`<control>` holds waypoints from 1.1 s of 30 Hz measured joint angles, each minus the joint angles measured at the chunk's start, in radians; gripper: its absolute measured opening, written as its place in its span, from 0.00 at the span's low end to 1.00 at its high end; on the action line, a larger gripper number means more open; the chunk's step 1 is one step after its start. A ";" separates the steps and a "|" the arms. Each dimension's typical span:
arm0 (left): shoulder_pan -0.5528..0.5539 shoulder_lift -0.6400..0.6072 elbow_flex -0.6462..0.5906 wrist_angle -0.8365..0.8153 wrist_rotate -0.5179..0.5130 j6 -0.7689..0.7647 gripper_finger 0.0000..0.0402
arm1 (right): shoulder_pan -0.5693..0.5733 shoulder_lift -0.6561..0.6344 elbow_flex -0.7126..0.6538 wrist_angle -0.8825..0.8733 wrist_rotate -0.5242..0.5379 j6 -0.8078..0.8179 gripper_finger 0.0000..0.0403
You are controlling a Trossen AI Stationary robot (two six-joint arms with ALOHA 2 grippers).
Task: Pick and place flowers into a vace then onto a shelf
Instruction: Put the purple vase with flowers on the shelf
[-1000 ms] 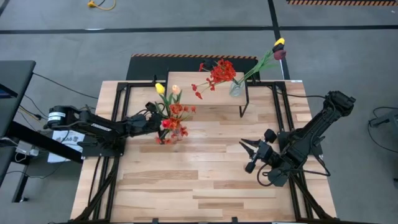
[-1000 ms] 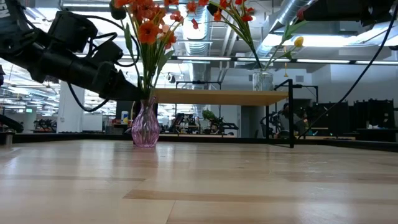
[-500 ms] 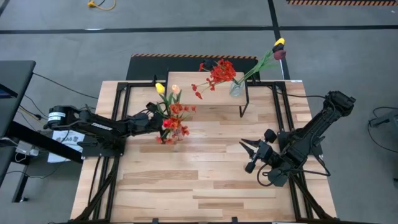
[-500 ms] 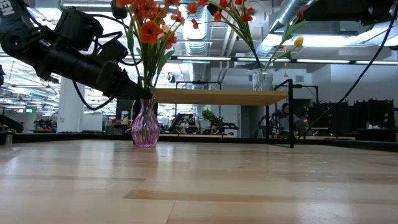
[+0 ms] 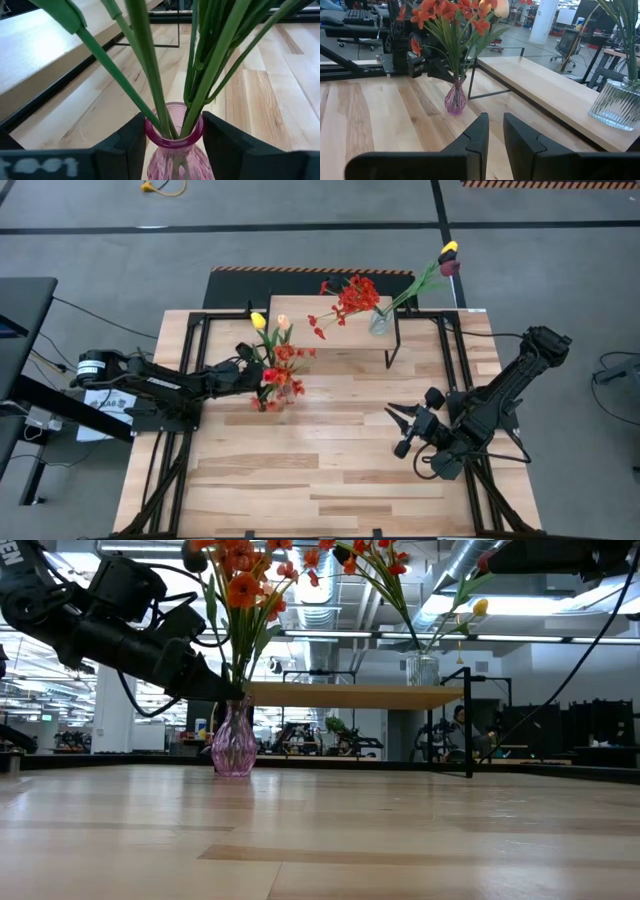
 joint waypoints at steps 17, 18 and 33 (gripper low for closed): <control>0.000 0.000 -0.001 0.004 0.005 -0.026 0.37 | 0.000 0.000 0.000 0.000 -0.001 0.001 0.13; -0.001 0.000 -0.001 0.008 0.010 -0.030 0.37 | 0.000 0.000 0.000 0.000 -0.001 0.001 0.13; -0.041 0.000 -0.003 0.085 0.020 -0.047 0.37 | 0.000 0.000 0.000 0.001 -0.027 0.001 0.13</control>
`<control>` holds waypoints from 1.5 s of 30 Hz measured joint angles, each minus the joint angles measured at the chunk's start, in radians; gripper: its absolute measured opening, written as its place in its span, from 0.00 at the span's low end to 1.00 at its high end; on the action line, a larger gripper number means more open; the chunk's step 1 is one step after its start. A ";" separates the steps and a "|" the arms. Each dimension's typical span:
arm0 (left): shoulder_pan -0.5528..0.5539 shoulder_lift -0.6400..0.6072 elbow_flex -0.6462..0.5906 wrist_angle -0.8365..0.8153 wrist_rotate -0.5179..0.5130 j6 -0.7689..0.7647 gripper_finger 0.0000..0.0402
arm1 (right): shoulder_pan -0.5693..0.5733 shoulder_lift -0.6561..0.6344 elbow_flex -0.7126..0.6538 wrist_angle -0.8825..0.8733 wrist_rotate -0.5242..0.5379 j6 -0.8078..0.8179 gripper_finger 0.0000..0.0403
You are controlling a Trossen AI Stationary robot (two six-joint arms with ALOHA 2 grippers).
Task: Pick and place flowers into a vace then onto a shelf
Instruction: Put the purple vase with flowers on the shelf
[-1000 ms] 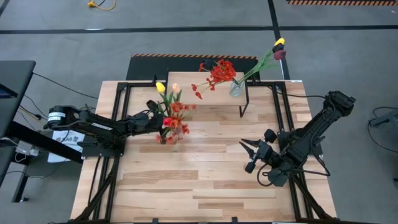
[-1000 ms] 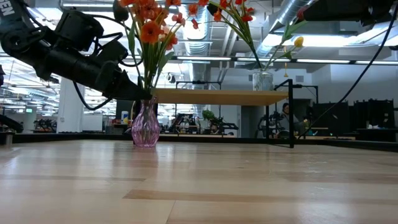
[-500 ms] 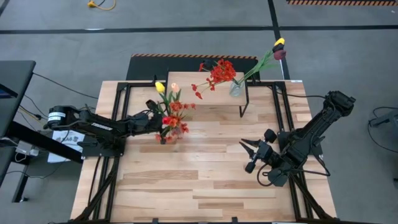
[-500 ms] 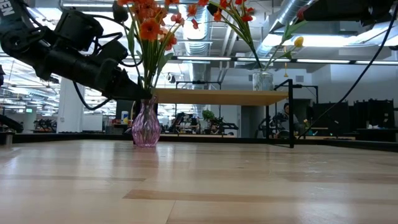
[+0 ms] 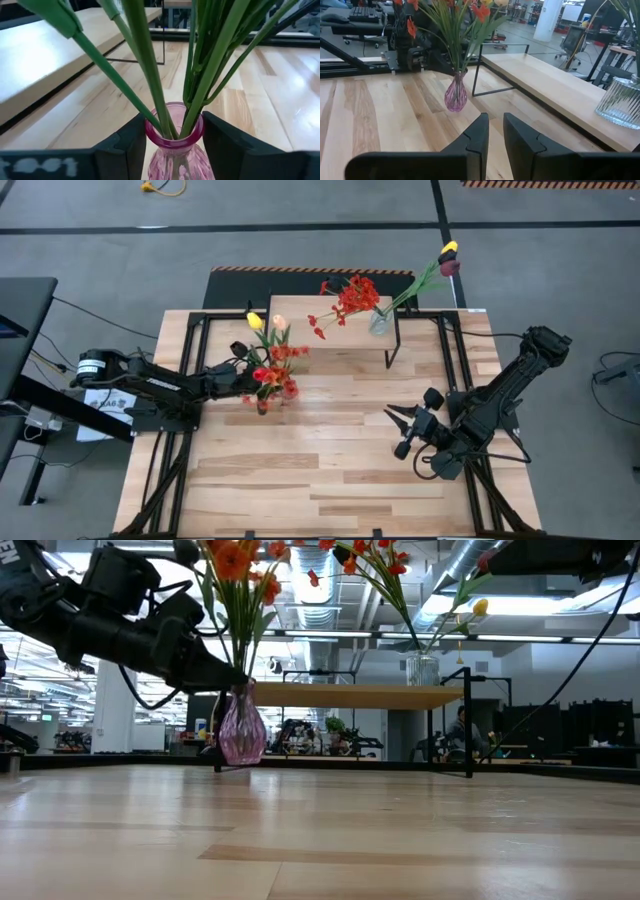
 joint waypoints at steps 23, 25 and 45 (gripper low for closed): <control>0.000 -0.397 0.000 -0.218 -0.017 -0.037 0.38 | 0.000 0.000 0.000 0.002 -0.006 0.000 0.13; 0.000 -0.444 0.001 -0.237 -0.033 -0.042 0.38 | 0.000 0.000 0.000 0.003 -0.006 0.000 0.13; 0.118 -0.490 0.380 -0.677 -0.126 0.111 0.38 | 0.000 0.000 0.000 0.005 -0.025 -0.005 0.13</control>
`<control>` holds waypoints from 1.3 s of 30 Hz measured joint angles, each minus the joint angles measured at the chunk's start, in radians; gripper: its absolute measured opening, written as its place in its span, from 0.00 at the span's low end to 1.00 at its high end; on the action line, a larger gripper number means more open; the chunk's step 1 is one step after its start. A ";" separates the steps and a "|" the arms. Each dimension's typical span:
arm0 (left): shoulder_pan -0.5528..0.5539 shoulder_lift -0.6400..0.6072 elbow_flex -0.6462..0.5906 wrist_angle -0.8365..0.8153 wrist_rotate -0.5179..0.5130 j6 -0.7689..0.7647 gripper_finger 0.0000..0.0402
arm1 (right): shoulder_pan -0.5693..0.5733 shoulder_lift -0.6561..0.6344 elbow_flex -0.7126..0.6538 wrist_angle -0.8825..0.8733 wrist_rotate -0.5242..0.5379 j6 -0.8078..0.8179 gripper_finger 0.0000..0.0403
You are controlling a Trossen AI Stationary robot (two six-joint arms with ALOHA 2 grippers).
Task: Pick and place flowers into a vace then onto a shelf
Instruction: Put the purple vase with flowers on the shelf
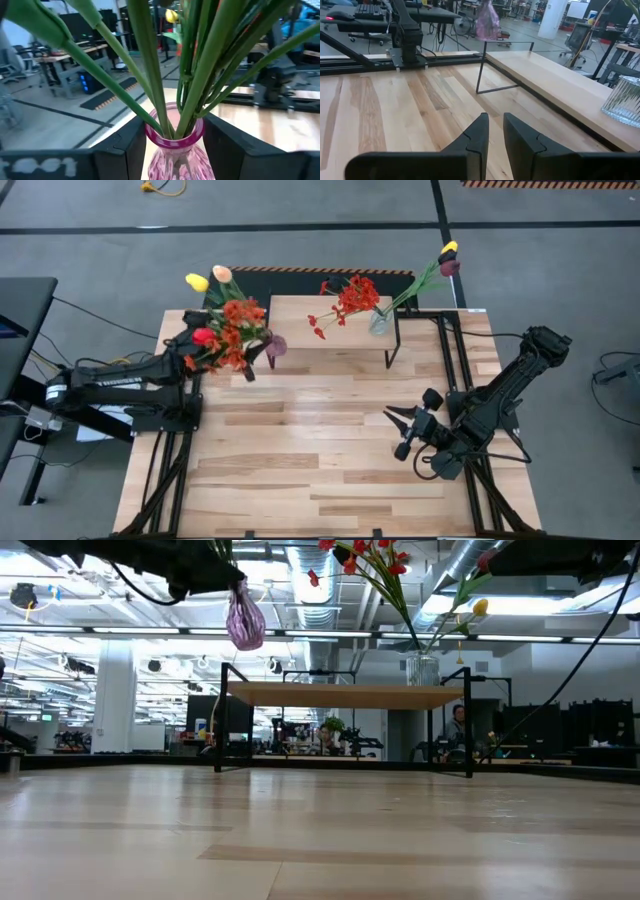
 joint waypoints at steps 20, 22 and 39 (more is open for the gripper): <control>0.380 0.362 0.213 0.014 0.327 0.043 0.38 | 0.000 0.000 0.000 0.000 -0.027 0.002 0.13; 0.390 0.395 0.229 0.002 0.327 0.054 0.38 | 0.000 0.000 0.000 0.000 -0.028 0.001 0.13; 0.413 0.426 0.234 -0.021 0.323 0.079 0.43 | 0.000 0.000 0.000 -0.008 -0.043 -0.003 0.13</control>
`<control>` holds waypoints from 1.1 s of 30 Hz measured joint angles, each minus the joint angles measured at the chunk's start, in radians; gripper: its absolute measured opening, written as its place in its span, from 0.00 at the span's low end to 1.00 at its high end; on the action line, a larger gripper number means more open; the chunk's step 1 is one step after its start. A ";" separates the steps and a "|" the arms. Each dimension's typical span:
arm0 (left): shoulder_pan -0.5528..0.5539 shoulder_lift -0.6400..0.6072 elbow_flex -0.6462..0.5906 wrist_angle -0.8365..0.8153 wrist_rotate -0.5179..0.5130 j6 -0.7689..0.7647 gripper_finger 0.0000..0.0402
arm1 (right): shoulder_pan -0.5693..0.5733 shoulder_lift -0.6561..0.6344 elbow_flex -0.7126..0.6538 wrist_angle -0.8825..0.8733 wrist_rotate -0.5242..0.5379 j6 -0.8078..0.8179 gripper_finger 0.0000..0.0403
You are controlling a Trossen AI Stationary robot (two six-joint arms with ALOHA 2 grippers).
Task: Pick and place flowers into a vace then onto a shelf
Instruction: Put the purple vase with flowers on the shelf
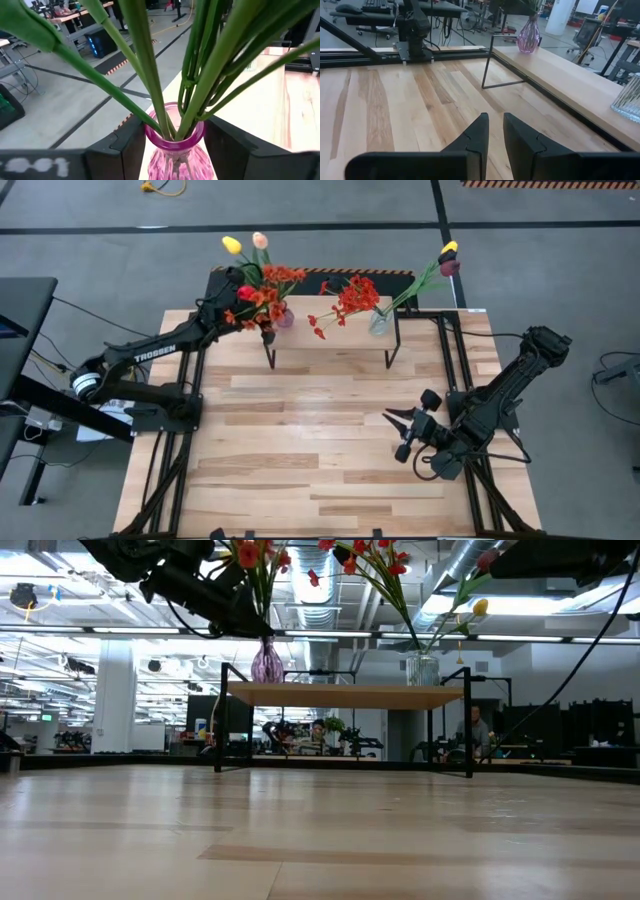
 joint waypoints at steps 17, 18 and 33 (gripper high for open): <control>0.000 -0.001 0.001 -0.020 0.057 -0.017 0.45 | 0.000 0.000 0.000 0.001 -0.003 0.000 0.13; 0.000 -0.001 0.001 -0.020 0.060 -0.019 0.45 | 0.000 0.000 0.000 0.001 -0.003 0.000 0.13; 0.000 -0.002 0.062 -0.154 0.079 -0.008 0.45 | 0.000 0.000 0.000 0.005 -0.009 0.001 0.13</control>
